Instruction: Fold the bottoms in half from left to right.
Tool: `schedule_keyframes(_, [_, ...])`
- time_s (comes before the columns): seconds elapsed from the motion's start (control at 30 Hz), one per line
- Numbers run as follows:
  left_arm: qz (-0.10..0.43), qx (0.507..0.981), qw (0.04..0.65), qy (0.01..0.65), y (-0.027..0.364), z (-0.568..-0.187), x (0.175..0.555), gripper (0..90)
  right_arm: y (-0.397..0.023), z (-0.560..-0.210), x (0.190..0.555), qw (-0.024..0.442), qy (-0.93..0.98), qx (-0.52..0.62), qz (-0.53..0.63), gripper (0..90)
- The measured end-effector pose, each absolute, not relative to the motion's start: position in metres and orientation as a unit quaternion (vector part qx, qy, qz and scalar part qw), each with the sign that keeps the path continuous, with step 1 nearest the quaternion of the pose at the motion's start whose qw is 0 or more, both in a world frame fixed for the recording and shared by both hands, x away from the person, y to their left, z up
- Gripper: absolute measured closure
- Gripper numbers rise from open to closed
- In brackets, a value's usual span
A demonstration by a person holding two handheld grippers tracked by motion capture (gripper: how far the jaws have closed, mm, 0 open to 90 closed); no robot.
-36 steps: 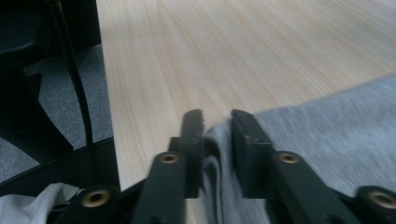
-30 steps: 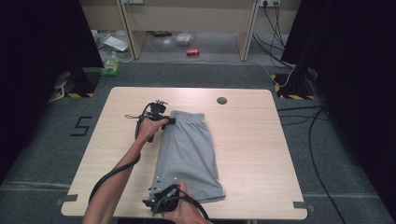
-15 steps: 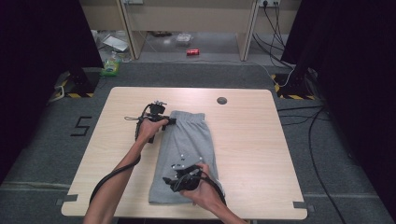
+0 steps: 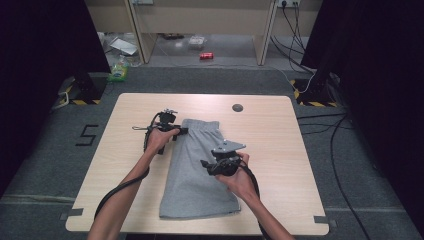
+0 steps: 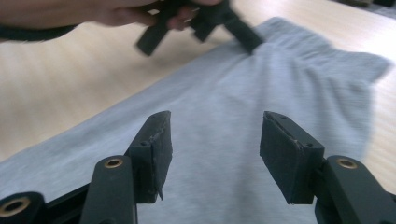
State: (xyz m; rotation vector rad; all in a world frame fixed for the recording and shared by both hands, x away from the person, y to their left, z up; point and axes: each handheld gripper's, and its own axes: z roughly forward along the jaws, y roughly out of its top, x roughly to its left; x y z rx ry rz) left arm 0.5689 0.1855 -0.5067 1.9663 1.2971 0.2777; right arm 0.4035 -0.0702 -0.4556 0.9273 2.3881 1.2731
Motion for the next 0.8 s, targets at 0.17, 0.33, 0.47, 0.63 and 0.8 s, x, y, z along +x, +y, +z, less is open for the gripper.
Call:
schedule_keyframes(0.17, [0.110, 0.769, 0.376, 0.505, 0.185, -0.507, 0.569, 55.5, -0.085, -0.455, 0.427, 0.151, 0.816, 0.350, 0.435, 44.2])
schedule_keyframes(0.33, [0.113, 0.769, 0.376, 0.505, 0.185, -0.507, 0.568, 56.0, -0.094, -0.456, 0.453, 0.159, 0.806, 0.375, 0.430, 44.2])
schedule_keyframes(0.47, [0.111, 0.769, 0.377, 0.505, 0.185, -0.507, 0.568, 56.0, -0.098, -0.459, 0.470, 0.160, 0.799, 0.393, 0.427, 44.2])
schedule_keyframes(0.63, [0.113, 0.767, 0.378, 0.506, 0.185, -0.508, 0.568, 56.0, -0.105, -0.466, 0.485, 0.156, 0.793, 0.413, 0.420, 42.9])
schedule_keyframes(0.8, [0.115, 0.766, 0.380, 0.506, 0.185, -0.508, 0.567, 56.0, -0.111, -0.473, 0.495, 0.147, 0.790, 0.424, 0.419, 41.1])
